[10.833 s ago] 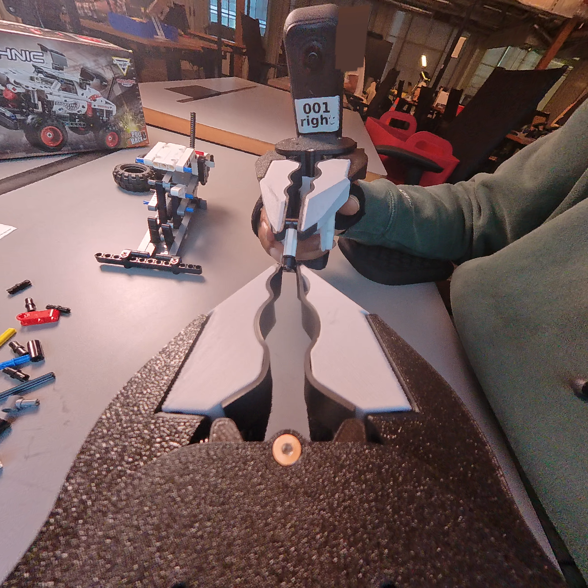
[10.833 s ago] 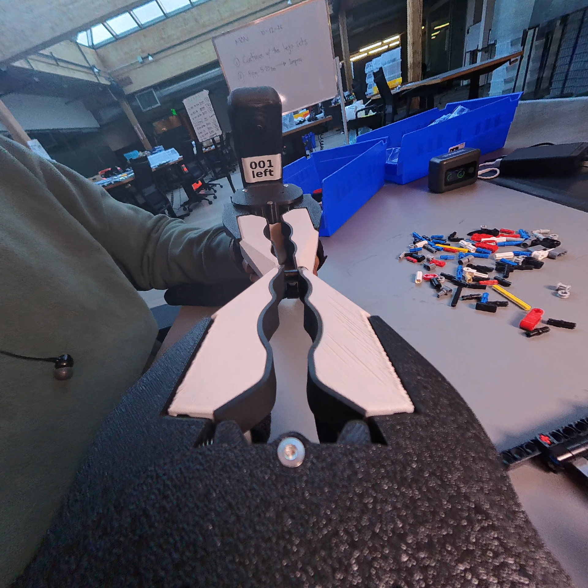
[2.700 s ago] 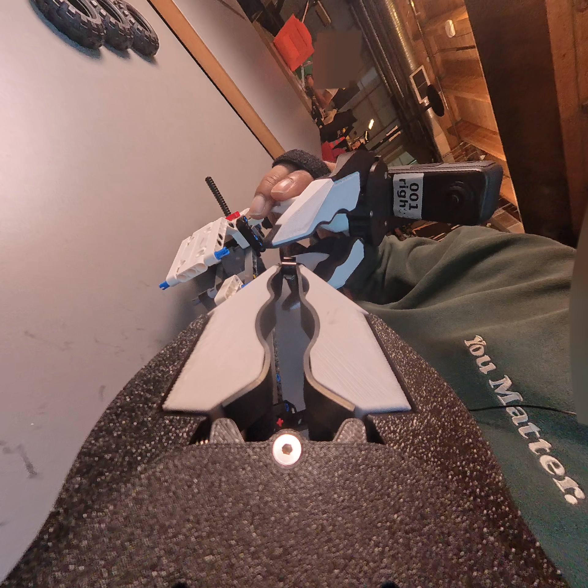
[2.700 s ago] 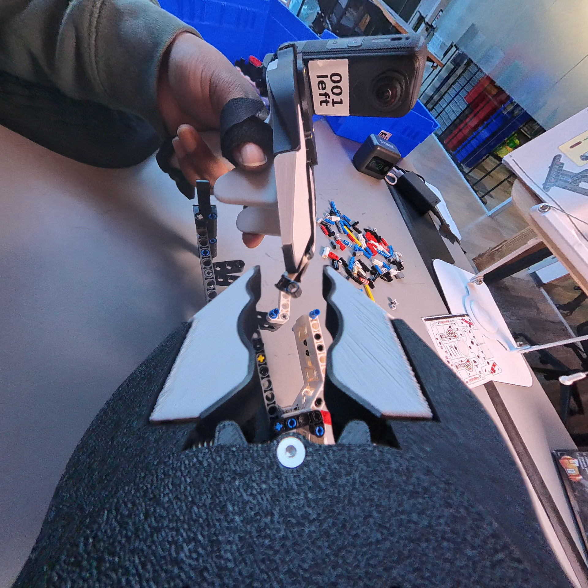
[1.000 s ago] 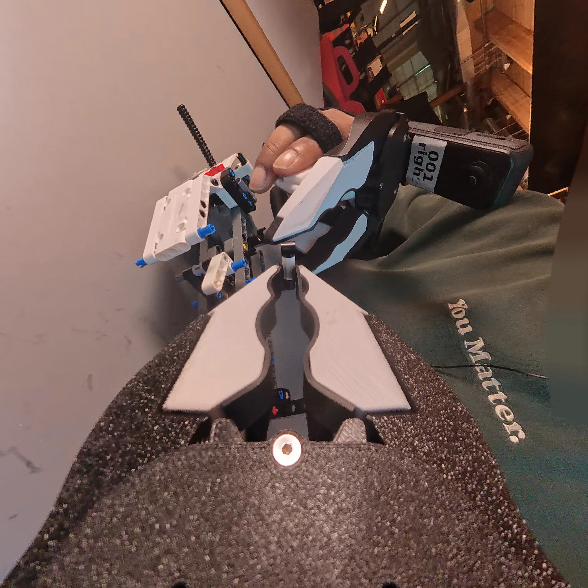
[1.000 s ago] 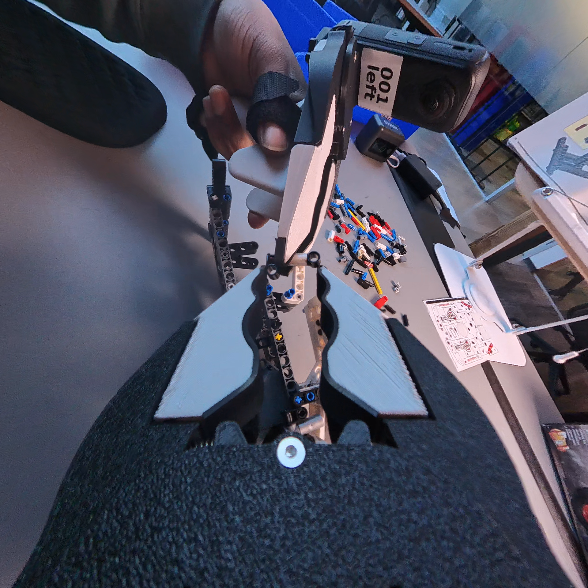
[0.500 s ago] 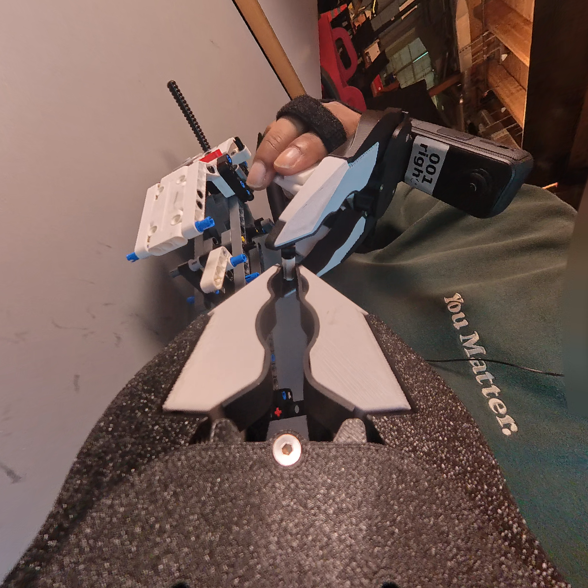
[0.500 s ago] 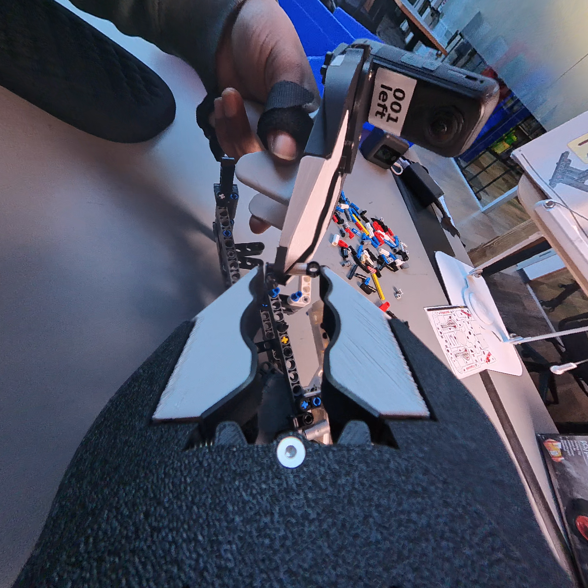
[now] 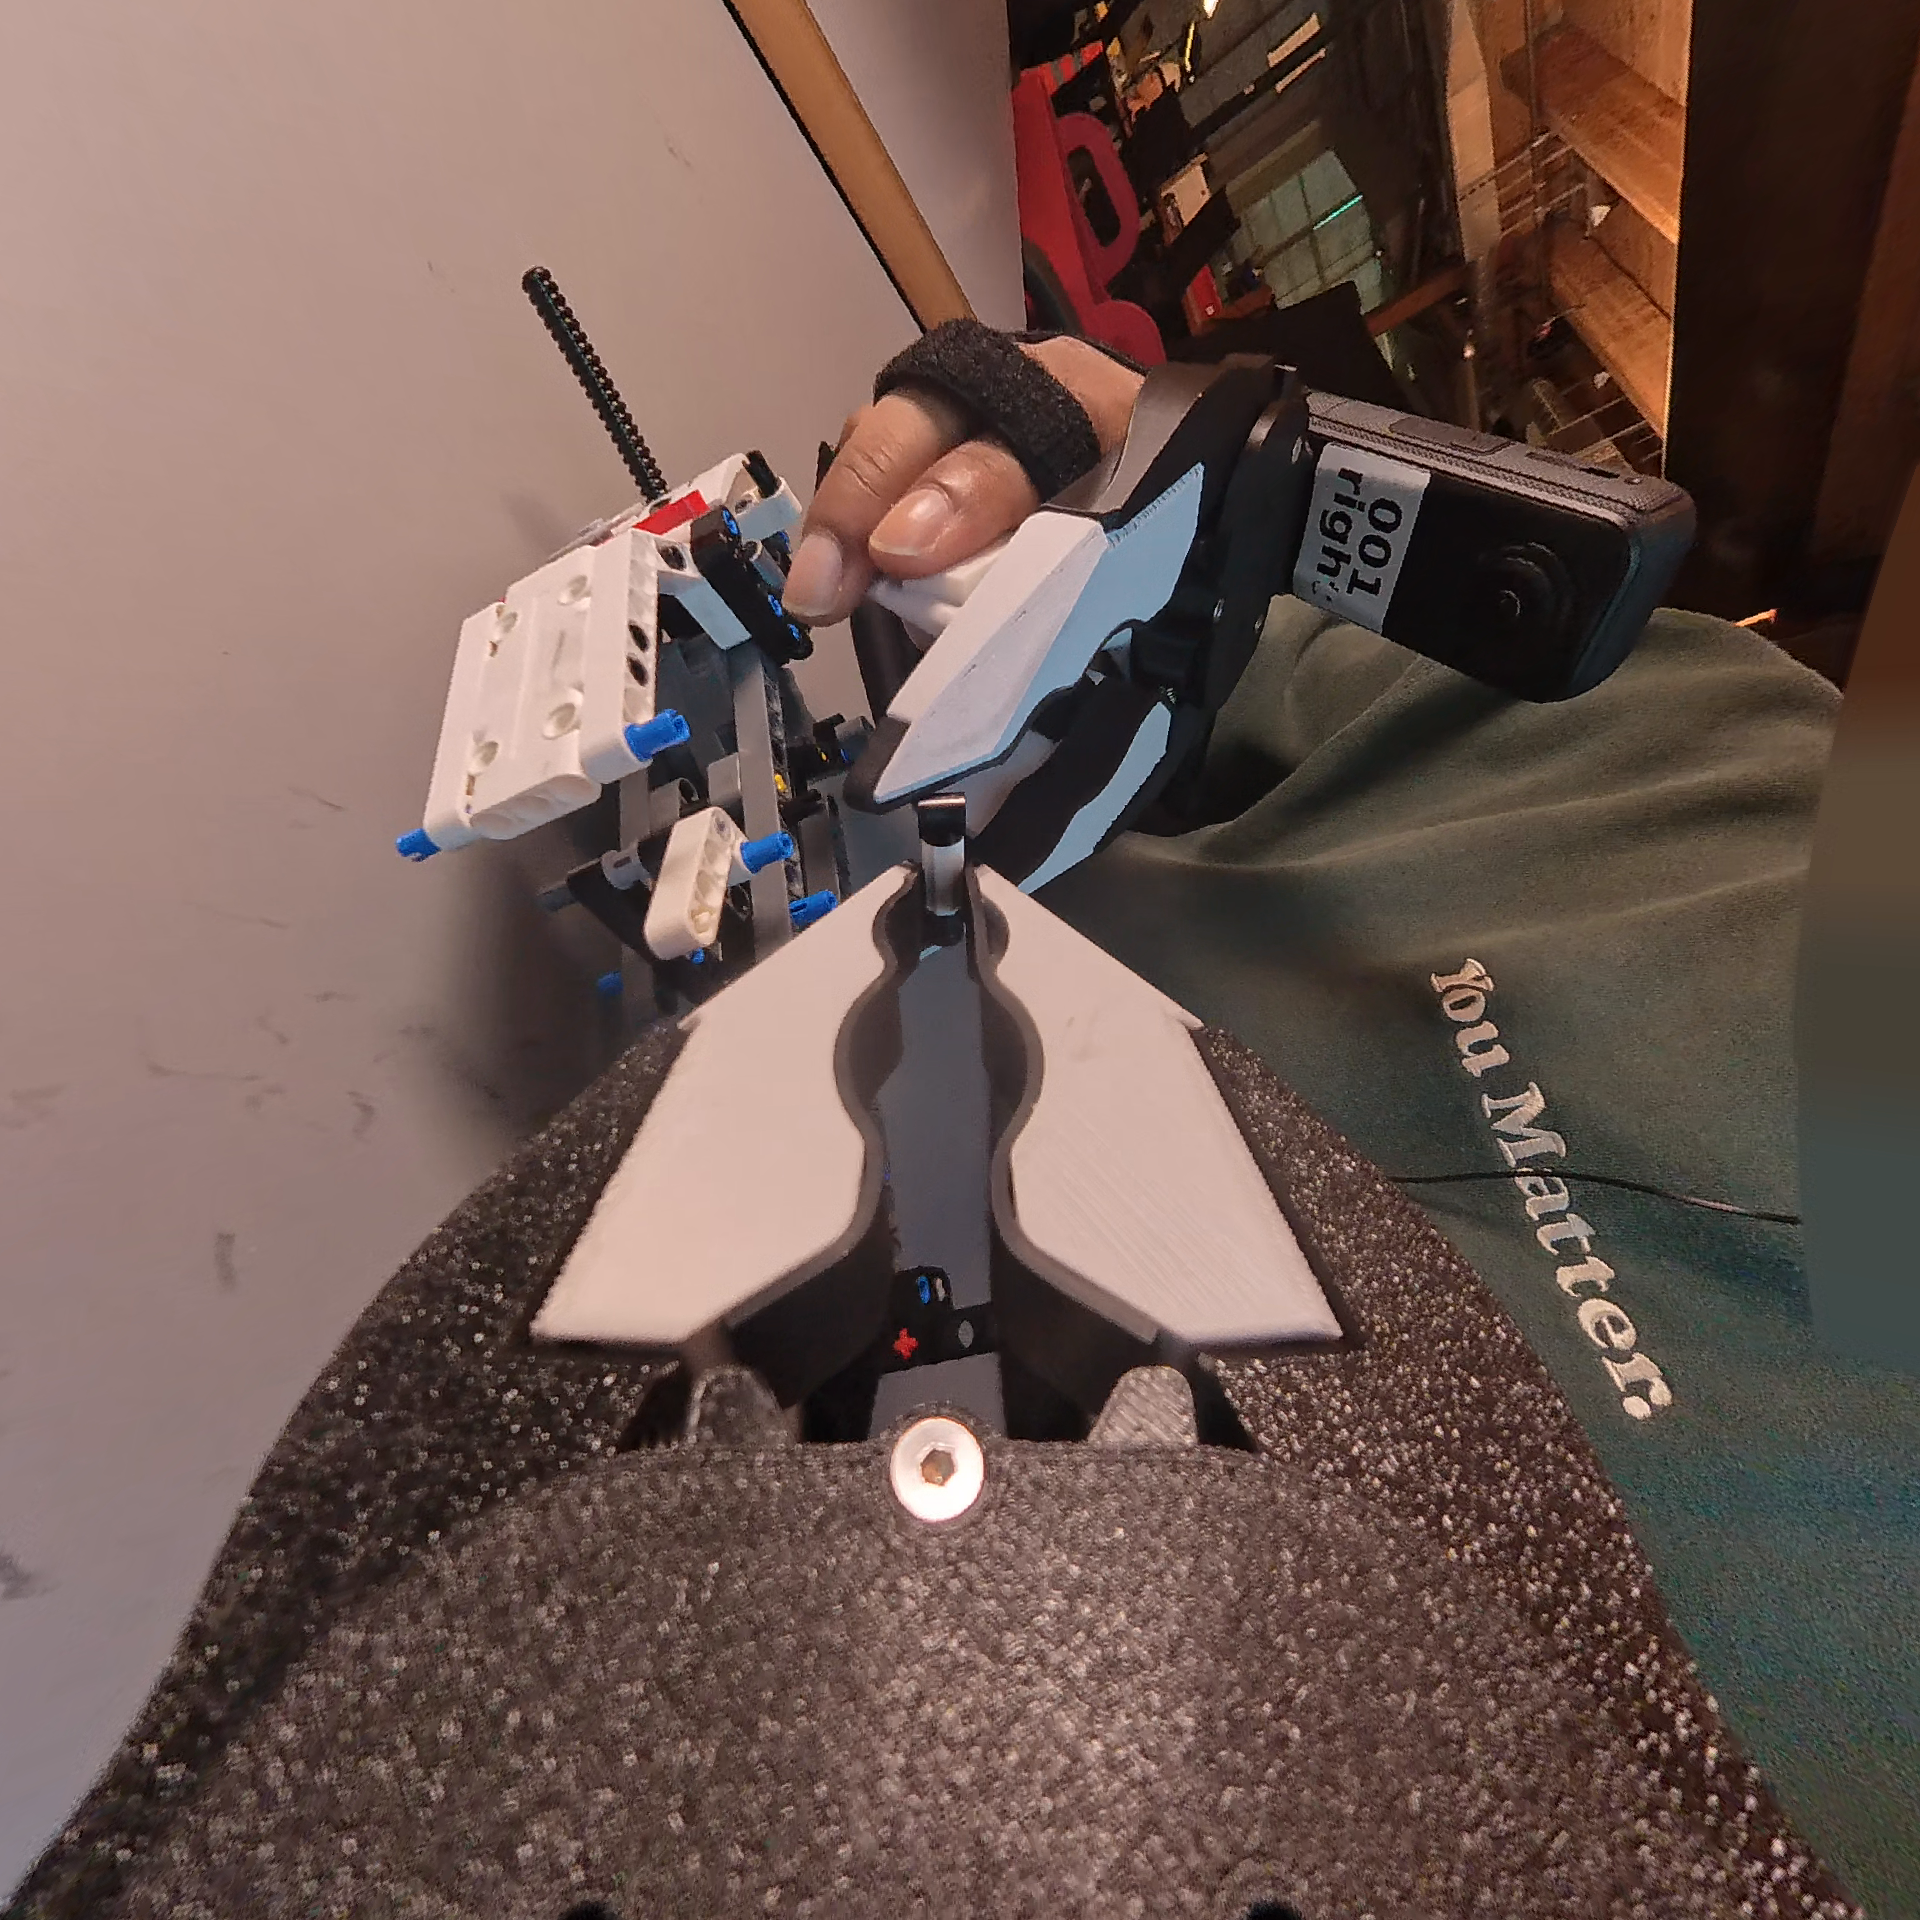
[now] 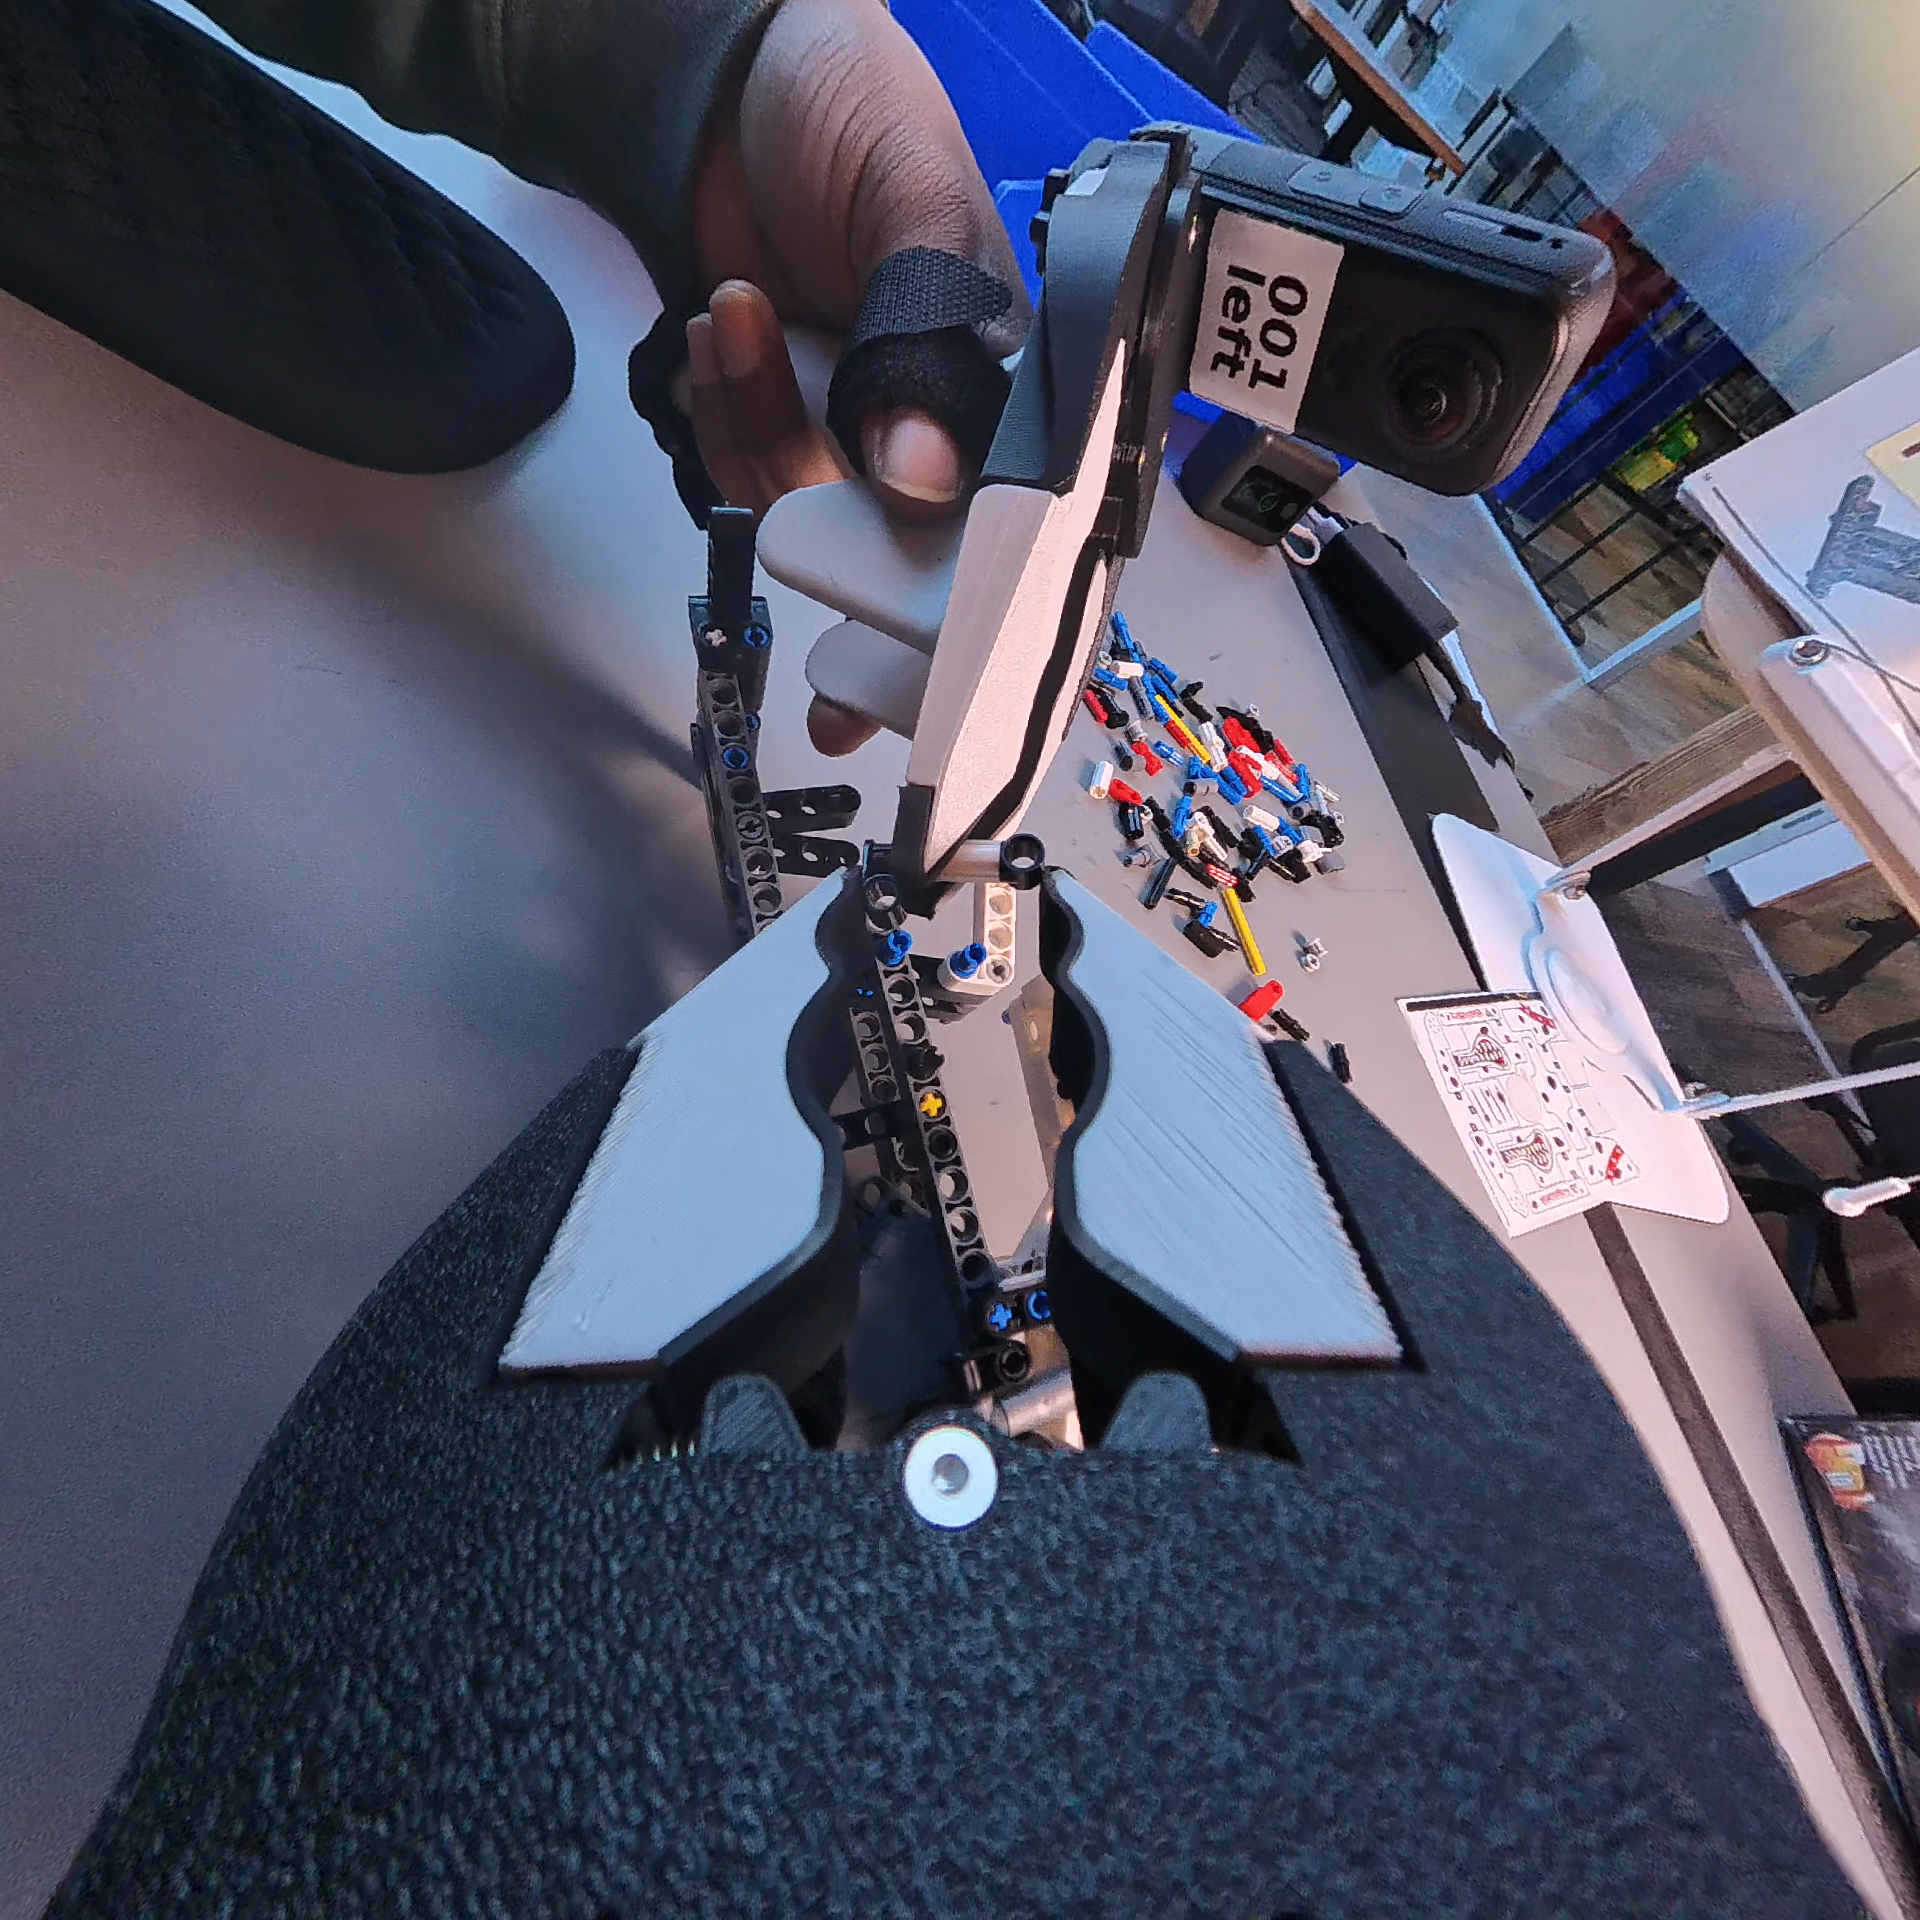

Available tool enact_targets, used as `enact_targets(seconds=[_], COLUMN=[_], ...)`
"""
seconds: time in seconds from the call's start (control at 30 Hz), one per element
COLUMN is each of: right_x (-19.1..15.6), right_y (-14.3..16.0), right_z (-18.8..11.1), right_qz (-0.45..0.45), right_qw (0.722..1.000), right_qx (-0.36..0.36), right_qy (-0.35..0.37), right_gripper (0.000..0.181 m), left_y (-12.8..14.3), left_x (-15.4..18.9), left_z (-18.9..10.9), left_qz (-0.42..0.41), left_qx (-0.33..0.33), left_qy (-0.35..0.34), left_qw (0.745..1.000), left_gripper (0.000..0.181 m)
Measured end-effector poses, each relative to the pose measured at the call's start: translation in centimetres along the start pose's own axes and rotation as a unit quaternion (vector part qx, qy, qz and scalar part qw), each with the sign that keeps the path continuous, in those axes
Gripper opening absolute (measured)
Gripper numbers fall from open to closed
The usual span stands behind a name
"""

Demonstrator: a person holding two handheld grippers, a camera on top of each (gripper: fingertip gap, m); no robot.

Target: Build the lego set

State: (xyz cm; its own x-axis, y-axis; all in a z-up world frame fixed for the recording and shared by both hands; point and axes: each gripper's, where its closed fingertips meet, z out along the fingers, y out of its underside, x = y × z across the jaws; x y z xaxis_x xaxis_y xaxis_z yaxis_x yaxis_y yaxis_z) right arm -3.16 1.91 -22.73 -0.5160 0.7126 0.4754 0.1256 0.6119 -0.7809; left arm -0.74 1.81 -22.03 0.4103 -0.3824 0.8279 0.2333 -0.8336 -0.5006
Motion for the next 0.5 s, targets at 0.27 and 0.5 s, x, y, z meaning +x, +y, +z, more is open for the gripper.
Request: enact_targets(seconds=[0.27,0.5], right_x=[-0.24,-0.61], right_y=[0.12,0.56], right_z=[0.08,-0.13], right_qz=[0.014,0.031], right_qw=[1.000,1.000], right_qx=[0.001,-0.004], right_qy=[0.005,-0.001], right_gripper=[0.032,0.032], left_y=[0.19,0.12], left_x=[-0.11,-0.75], left_z=[0.00,-0.85], left_qz=[0.003,0.011], left_qx=[0.009,0.022], left_qy=[-0.003,-0.031], left_qw=[1.000,0.999], left_gripper=[0.007,0.010])
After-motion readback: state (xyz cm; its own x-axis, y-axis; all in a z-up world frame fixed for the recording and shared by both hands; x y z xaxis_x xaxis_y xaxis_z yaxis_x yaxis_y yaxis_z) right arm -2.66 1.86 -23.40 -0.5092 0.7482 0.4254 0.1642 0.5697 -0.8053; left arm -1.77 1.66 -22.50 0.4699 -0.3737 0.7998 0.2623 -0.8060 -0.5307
